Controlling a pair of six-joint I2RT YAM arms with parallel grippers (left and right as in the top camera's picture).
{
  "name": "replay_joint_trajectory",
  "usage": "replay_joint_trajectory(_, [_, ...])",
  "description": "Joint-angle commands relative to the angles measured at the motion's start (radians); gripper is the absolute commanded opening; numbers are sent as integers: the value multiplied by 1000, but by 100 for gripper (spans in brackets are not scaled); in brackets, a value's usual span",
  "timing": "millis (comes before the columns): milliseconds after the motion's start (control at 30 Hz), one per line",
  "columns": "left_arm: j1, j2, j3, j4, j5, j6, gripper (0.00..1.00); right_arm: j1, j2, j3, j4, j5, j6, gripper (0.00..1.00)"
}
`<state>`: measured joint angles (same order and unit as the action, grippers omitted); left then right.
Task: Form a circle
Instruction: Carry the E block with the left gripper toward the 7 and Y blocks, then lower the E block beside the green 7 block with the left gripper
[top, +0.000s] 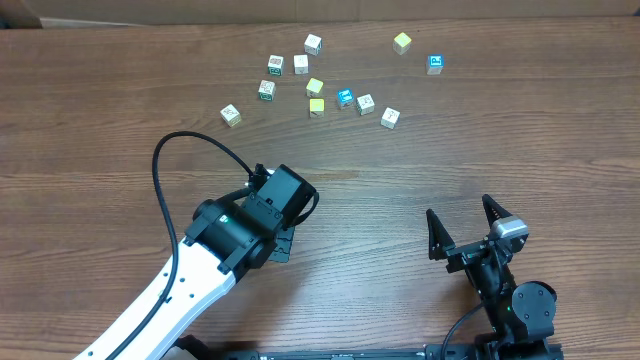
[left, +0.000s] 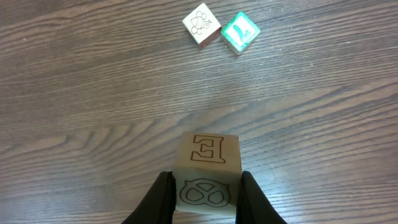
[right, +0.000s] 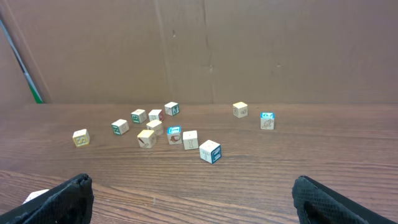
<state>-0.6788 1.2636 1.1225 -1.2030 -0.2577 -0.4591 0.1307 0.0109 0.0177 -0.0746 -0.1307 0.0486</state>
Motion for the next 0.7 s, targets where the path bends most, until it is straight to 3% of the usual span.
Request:
replay_joint_trajectory(0, [6, 19, -6, 16, -36, 83, 4, -5, -8, -10, 5, 2, -5, 100])
replay_joint_trajectory(167, [6, 34, -13, 33, 11, 138, 4, -5, -8, -10, 4, 2, -5, 100])
replay_joint_trajectory(300, [5, 74, -82, 137, 59, 202, 5, -5, -8, -10, 4, 2, -5, 100])
replay_joint_trajectory(667, [5, 286, -106, 225, 75, 322, 7, -5, -8, -10, 4, 2, -5, 100])
